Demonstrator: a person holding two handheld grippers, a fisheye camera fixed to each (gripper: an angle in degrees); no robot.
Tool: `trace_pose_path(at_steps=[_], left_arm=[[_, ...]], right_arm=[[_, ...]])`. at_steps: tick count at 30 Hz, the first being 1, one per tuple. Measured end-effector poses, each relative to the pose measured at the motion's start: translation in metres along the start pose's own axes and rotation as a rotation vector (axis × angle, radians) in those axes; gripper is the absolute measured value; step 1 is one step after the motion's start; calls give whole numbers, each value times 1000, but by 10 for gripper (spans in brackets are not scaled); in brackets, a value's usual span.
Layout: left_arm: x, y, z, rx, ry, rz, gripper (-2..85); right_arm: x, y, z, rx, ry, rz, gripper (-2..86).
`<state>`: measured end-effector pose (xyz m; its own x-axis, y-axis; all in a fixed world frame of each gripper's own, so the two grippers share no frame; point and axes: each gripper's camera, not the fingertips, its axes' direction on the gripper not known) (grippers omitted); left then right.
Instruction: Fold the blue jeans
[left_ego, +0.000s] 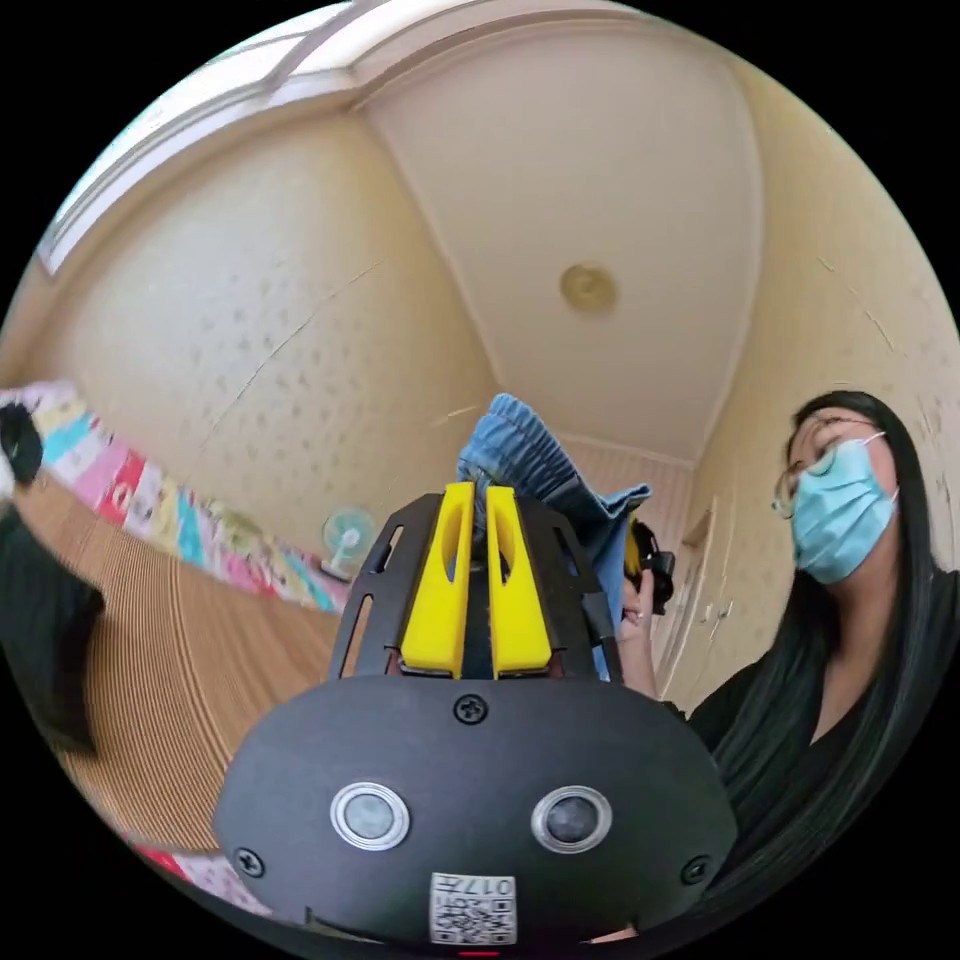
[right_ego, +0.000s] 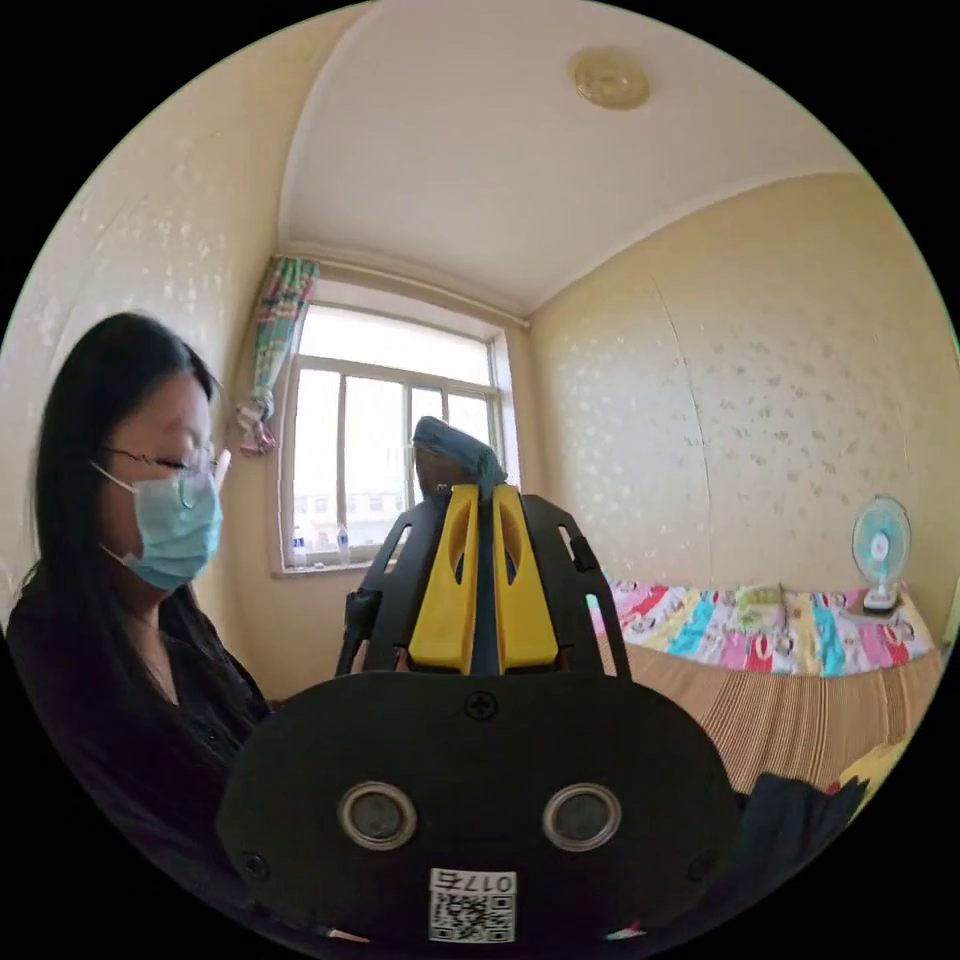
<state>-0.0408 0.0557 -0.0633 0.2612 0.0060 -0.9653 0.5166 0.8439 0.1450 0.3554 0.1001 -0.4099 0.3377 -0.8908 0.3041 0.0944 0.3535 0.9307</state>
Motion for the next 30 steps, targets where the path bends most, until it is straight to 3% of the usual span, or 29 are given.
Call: trace_pose_path(at_steps=[4,7,16,20,25,30], left_arm=[[111,-97,23,58,95,208,3],[183,-148,44,66,51,329,3],[298,-246,114,-85,-82,456,4],[308,-260,125,-115,-120,425,4],[295,-260,122,-160,-31,389,5],[240,-244,144,-244,-76,362,6]], right_arm=[[-25,-91,-46,51,18,-151,26],[-34,-153,-66,53,28,-202,26],[13,-291,-71,-50,84,-65,27],[62,-314,-52,-125,-73,103,28],[128,-289,-23,-111,-537,356,30],[170,-246,12,-215,-357,384,31]])
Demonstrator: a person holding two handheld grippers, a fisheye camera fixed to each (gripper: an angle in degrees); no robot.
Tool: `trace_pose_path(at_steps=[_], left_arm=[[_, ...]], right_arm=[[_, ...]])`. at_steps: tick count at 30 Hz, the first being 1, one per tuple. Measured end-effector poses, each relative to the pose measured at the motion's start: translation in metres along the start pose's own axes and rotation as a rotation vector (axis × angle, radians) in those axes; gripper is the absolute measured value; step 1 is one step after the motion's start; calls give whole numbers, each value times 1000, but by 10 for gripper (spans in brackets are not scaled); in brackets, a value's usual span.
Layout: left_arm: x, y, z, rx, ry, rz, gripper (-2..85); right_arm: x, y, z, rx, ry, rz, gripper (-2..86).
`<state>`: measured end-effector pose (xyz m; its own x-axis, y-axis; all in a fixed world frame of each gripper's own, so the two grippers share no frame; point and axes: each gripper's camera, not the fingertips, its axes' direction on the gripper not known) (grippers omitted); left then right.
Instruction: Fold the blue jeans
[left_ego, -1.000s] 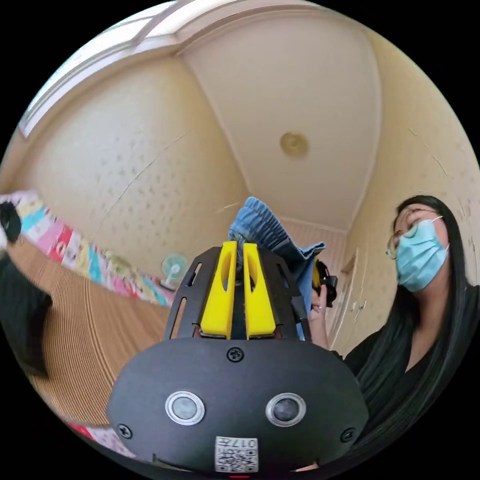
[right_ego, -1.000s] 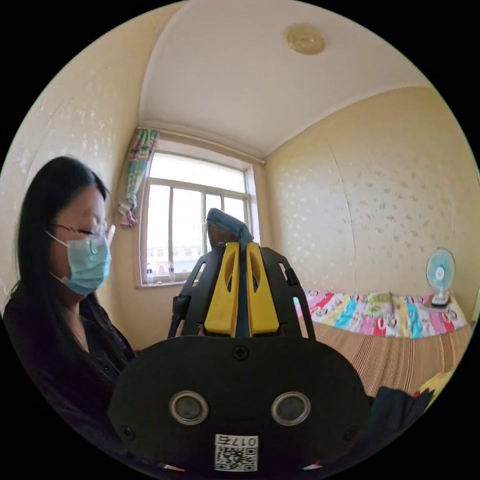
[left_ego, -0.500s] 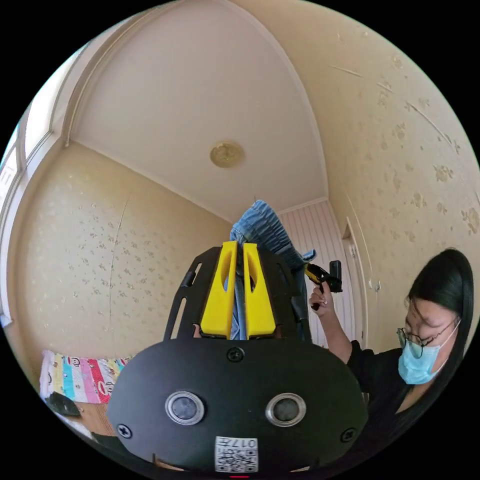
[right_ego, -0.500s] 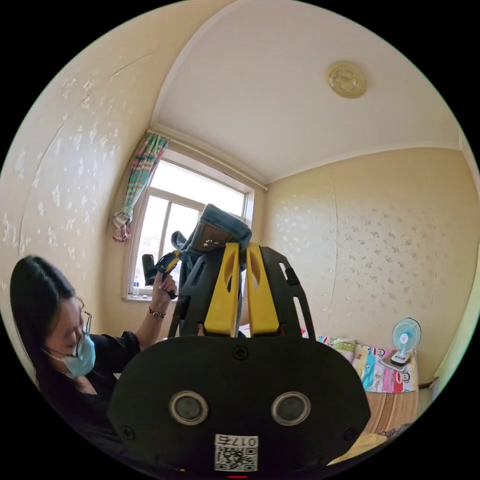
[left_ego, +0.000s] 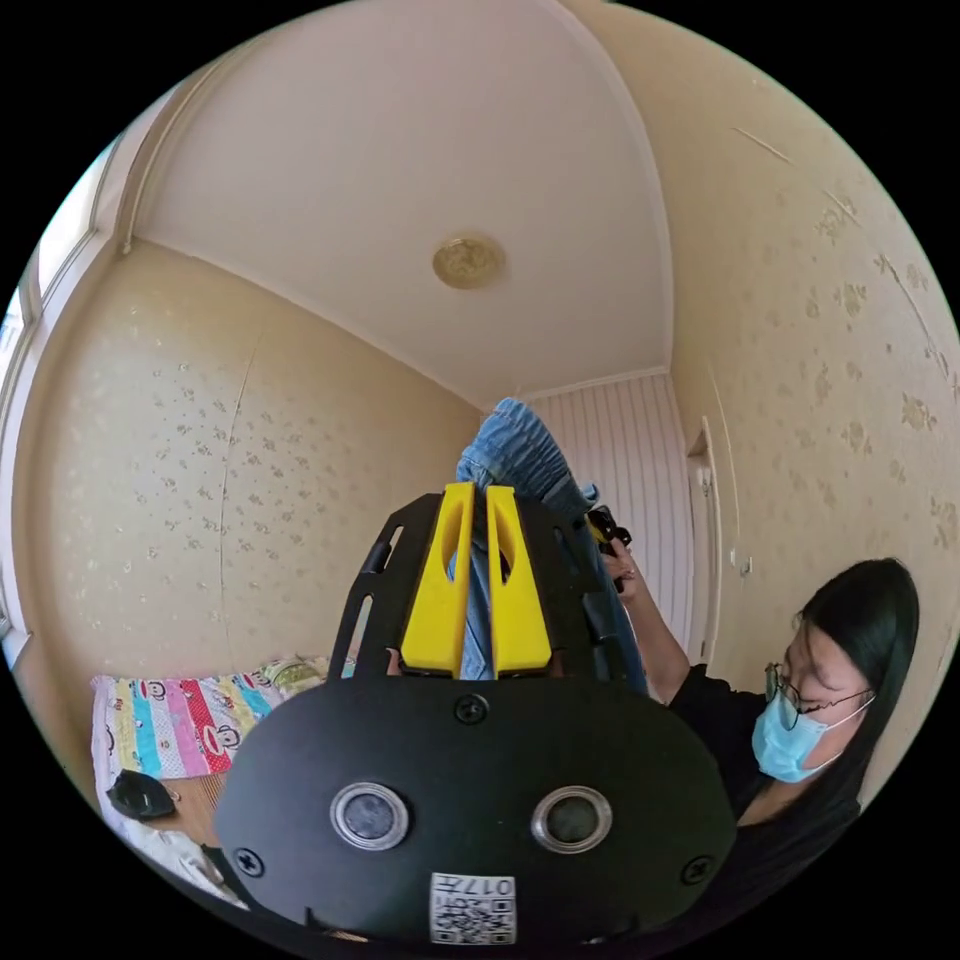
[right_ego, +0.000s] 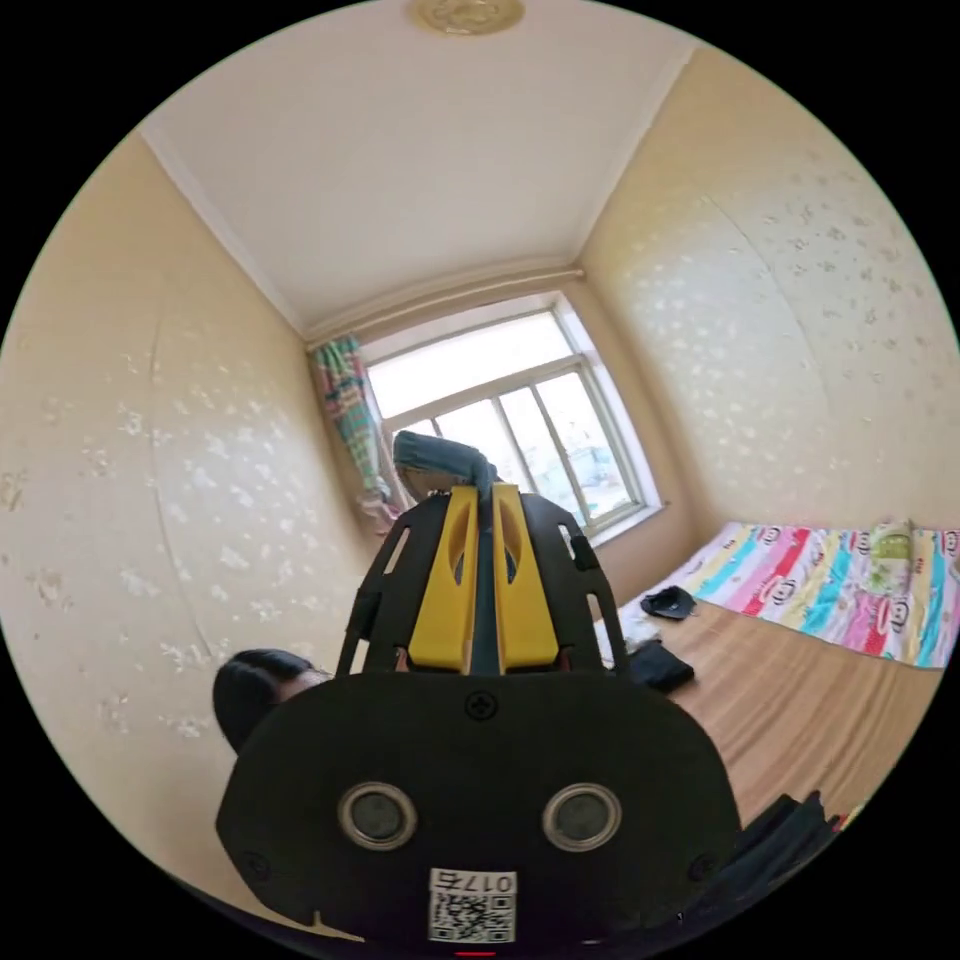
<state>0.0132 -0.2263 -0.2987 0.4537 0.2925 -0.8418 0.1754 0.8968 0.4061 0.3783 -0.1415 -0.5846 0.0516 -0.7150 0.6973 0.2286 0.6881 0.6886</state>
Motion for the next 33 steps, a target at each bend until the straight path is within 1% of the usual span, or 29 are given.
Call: trace_pose_path(at_steps=[2,4,5,6,7,8,9,10,11,12,13,14,15,16,17,18,19,20,21,22,23,25,27,28,29,31,33], left_arm=[[-32,18,25,-49,-39,-16,7],[-98,41,77,-120,-114,-63,10],[-119,43,96,-137,-149,-70,11],[-169,44,141,-188,-239,-90,15],[-223,42,192,-261,-303,-113,20],[-252,42,218,-312,-318,-123,27],[-305,48,259,-427,-342,-171,40],[-344,60,278,-474,-376,-233,47],[-356,67,280,-453,-387,-253,50],[-373,87,276,-358,-401,-281,51],[-389,115,273,-285,-405,-305,51],[-396,131,274,-286,-402,-309,51],[-414,167,281,-365,-399,-314,53],[-432,209,289,-498,-401,-314,56],[-440,233,293,-577,-398,-309,61],[-452,286,297,-736,-376,-295,71],[-459,344,293,-865,-359,-294,79],[-460,373,287,-918,-348,-298,83],[-458,430,272,-996,-320,-320,84],[-453,487,251,-1063,-280,-372,85],[-449,515,240,-1095,-254,-403,85],[-428,605,197,-1205,-141,-491,85],[-408,645,159,-1224,-143,-498,86],[-395,659,133,-1199,-175,-496,93],[-389,664,122,-1179,-181,-497,96],[-363,680,91,-1127,-138,-501,110],[-343,696,85,-1154,-95,-500,110]], right_arm=[[37,5,13,-28,91,15,32],[106,3,39,-65,227,54,34],[127,-2,47,-67,266,61,35],[175,-20,70,-74,380,75,37],[227,-43,95,-65,572,100,42],[251,-53,107,-54,669,112,44],[292,-65,123,-13,806,143,54],[318,-61,127,94,875,200,68],[327,-53,128,168,885,219,76],[344,-33,133,286,883,242,94],[364,-11,142,323,889,269,92],[377,1,149,307,895,278,91],[403,27,166,217,892,258,83],[430,58,187,65,864,210,80],[444,77,198,-20,852,193,80],[471,122,216,-172,843,195,83],[493,176,229,-272,848,218,89],[502,205,233,-307,859,238,92],[515,264,239,-367,873,278,97],[524,323,245,-430,857,319,96],[527,353,248,-462,837,335,96],[525,458,263,-587,769,388,90],[512,522,274,-642,750,440,89],[499,557,281,-650,727,457,89],[491,571,284,-650,714,462,89],[456,611,296,-617,692,475,88],[430,633,299,-549,690,502,87]])
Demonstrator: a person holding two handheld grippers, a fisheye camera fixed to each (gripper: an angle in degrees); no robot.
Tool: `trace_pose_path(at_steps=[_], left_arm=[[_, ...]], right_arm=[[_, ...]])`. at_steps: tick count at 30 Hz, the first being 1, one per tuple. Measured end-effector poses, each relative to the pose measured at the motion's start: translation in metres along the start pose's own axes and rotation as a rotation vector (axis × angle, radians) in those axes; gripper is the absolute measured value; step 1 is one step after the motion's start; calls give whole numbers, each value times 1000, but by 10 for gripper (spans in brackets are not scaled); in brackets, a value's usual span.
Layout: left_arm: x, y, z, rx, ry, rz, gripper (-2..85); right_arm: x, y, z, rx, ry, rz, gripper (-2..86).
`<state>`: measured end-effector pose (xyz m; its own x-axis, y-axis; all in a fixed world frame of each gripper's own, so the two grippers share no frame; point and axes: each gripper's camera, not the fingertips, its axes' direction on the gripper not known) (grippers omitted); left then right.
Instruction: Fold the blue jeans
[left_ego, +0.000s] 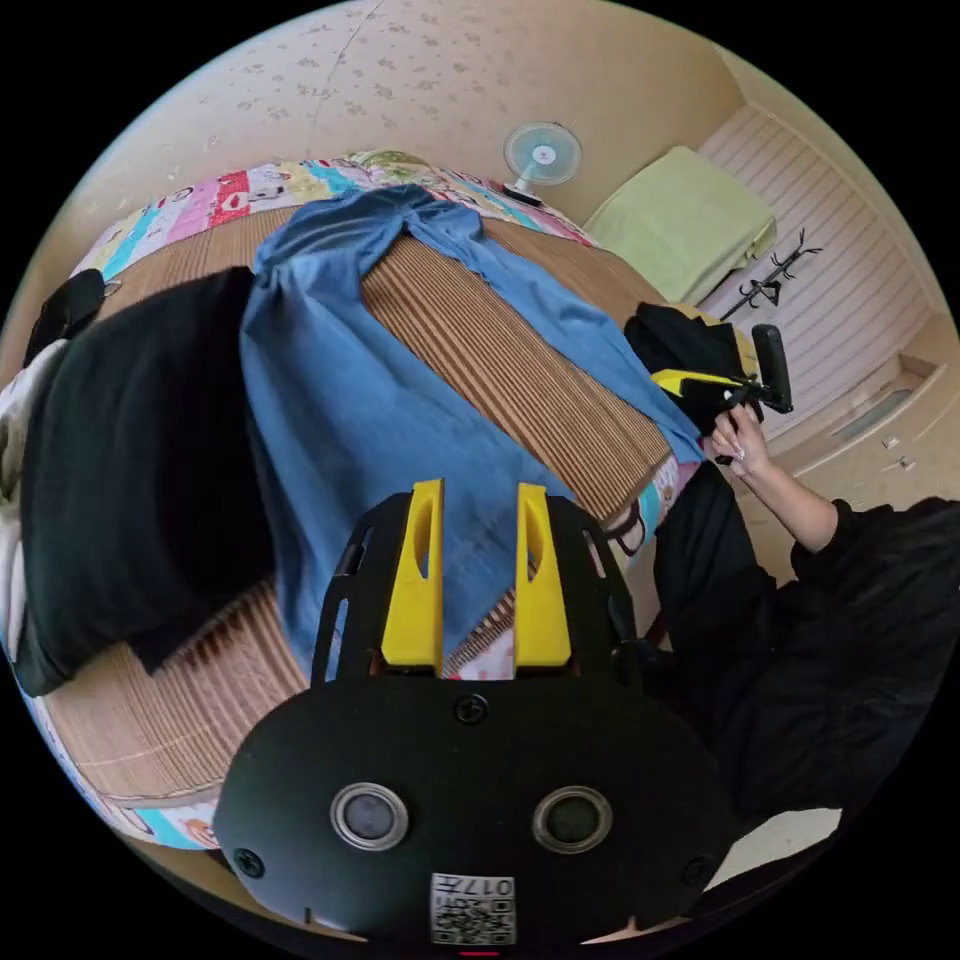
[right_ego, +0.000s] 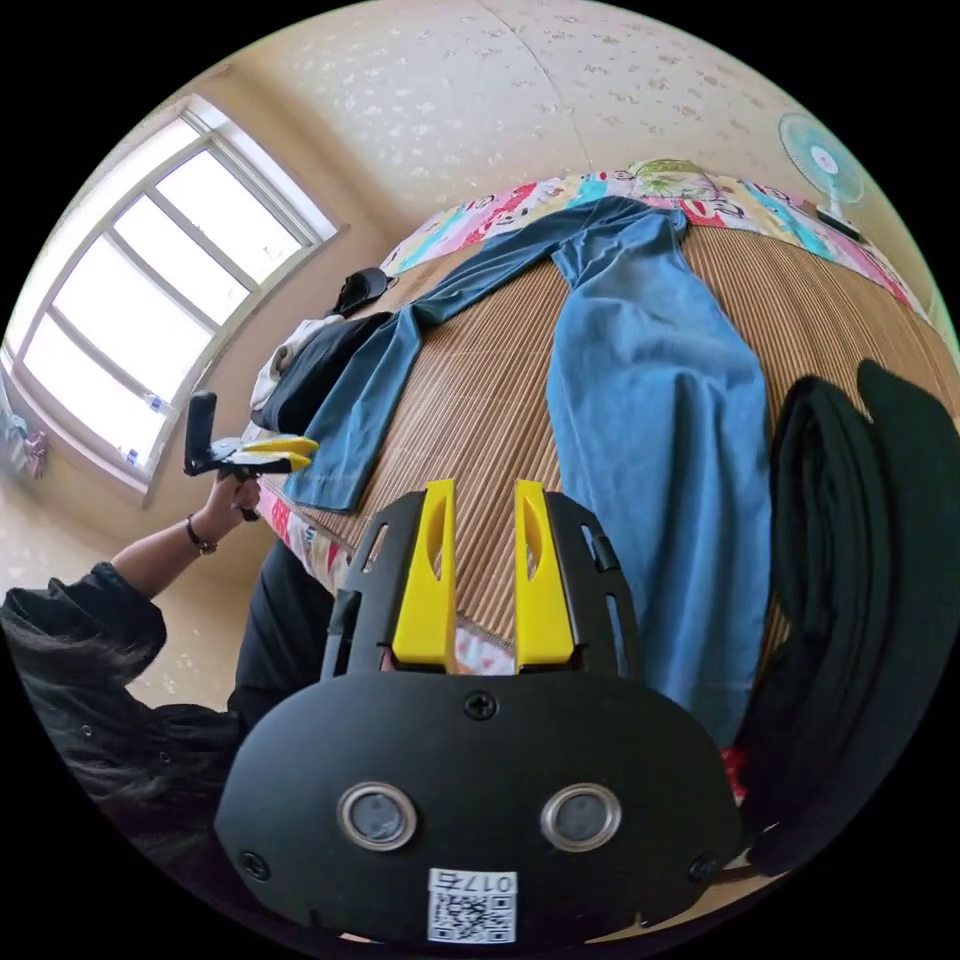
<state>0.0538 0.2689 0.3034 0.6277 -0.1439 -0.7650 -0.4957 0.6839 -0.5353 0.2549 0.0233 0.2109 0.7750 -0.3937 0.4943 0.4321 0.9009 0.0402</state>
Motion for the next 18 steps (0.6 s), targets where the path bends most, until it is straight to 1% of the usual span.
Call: trace_pose_path(at_steps=[1,2,3,4,5,6,7,9,11,14,16,17,18], left_arm=[[9,8,12,-26,-10,20,110],[15,13,13,-2,-41,26,103],[25,23,9,65,-149,0,89],[29,30,7,76,-211,-50,46],[30,32,5,77,-184,-68,24],[28,37,0,73,-83,-116,18],[31,44,-5,56,58,-103,14],[44,58,-7,4,205,-59,11],[55,77,-10,-32,227,-80,12],[56,110,-33,47,228,-187,13],[43,130,-68,194,223,-287,25],[39,134,-78,235,199,-321,32],[31,140,-99,306,131,-374,46]], right_arm=[[-8,17,1,32,-21,17,86],[-12,25,2,42,-26,23,84],[-18,37,5,47,-25,33,83],[-23,47,9,38,-13,43,83],[-26,51,10,32,-8,48,84],[-30,57,13,23,-10,53,86],[-36,61,16,15,-35,52,90],[-46,66,24,-10,-106,43,96],[-60,70,36,-40,-170,18,103],[-85,79,72,-125,-197,-8,120],[-106,87,110,-250,-223,-14,135],[-112,89,117,-265,-224,-19,138],[-125,94,121,-249,-180,-32,135]])
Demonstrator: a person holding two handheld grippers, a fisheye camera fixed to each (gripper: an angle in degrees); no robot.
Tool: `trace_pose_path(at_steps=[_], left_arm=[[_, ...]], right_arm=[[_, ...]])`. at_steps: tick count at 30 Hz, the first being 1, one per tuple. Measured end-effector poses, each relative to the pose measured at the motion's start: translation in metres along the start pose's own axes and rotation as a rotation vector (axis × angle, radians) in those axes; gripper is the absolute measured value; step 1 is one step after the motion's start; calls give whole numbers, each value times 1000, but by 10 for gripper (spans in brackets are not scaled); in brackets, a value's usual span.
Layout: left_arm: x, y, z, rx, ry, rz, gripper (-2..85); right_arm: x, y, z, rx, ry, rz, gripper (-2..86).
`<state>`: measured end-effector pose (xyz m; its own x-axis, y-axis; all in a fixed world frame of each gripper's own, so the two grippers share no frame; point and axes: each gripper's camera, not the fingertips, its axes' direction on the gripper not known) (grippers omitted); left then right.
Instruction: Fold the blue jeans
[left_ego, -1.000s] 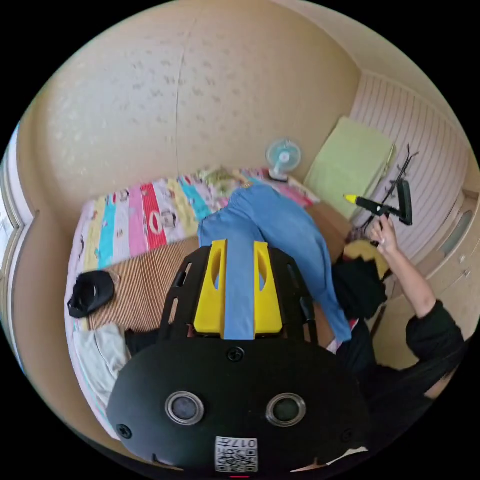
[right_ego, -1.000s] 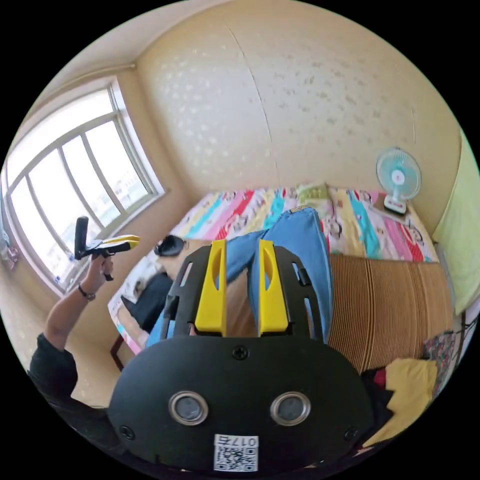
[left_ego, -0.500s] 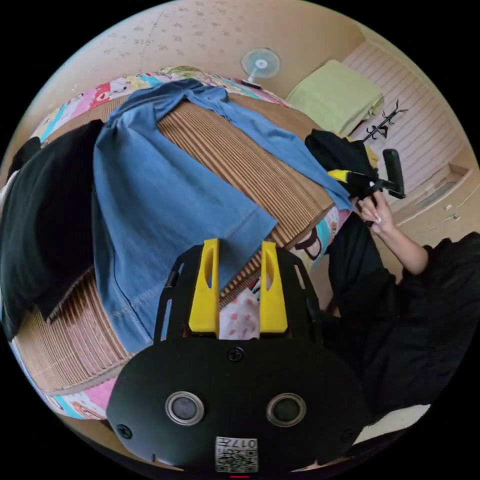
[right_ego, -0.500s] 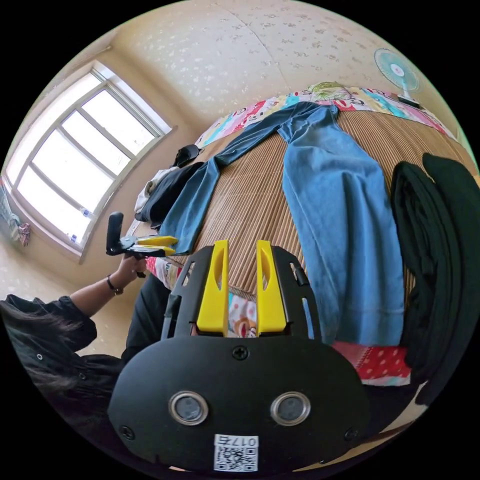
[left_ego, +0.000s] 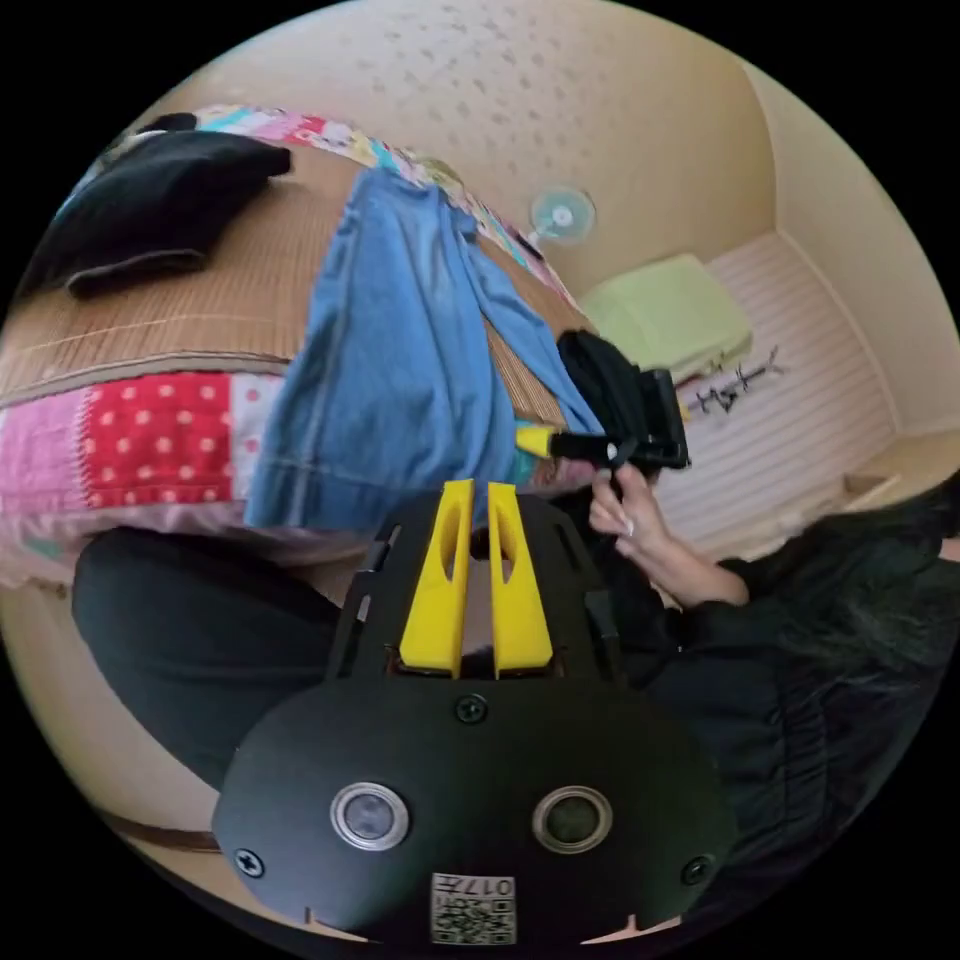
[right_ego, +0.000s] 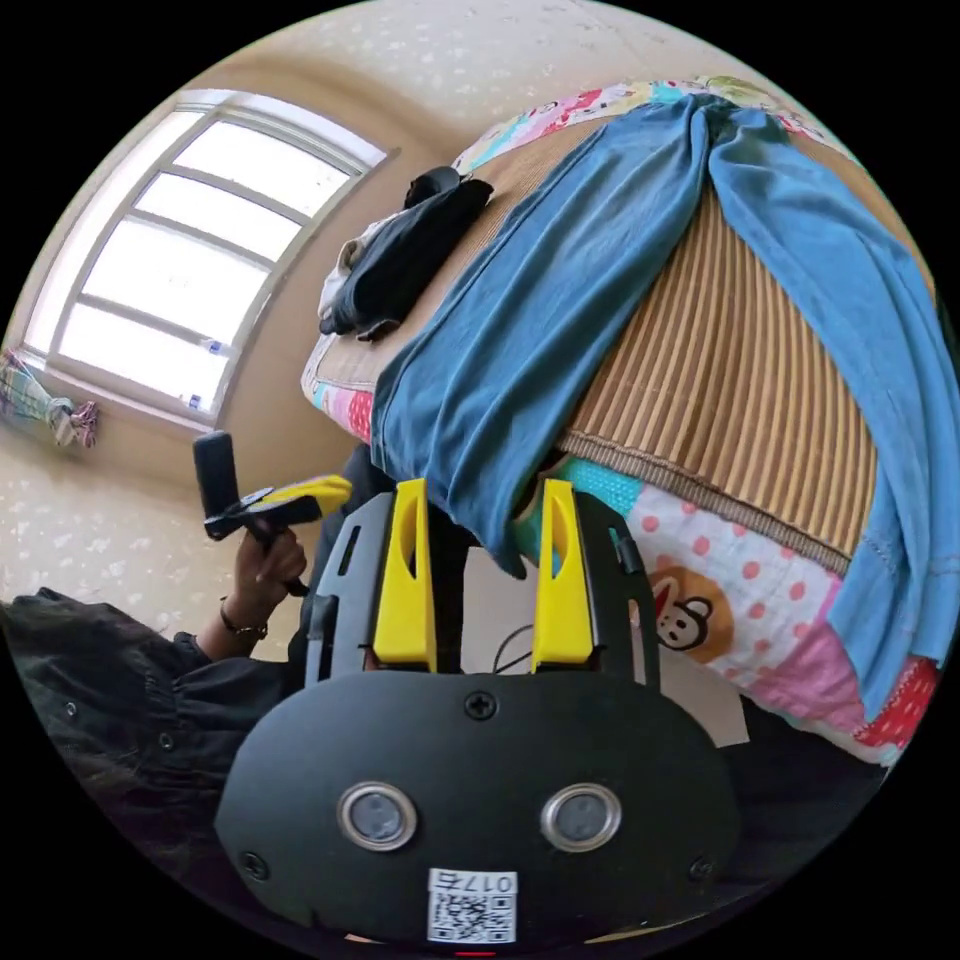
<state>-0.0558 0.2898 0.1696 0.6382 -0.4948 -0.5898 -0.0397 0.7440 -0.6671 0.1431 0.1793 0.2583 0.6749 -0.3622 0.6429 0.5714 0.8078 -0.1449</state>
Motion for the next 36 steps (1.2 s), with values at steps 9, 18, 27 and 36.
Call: trace_pose_path(at_steps=[9,18,27,36], left_arm=[[-45,-60,12,-171,-355,26,34],[-58,-2,-83,-1,-269,-174,3],[-46,1,-141,136,-195,-146,44],[-17,3,-133,63,-184,-34,38]], right_arm=[[-50,24,29,-82,196,-96,38],[-57,79,-52,17,151,-132,41],[4,74,-66,-29,525,60,43],[-110,103,-43,-262,155,-482,70]])
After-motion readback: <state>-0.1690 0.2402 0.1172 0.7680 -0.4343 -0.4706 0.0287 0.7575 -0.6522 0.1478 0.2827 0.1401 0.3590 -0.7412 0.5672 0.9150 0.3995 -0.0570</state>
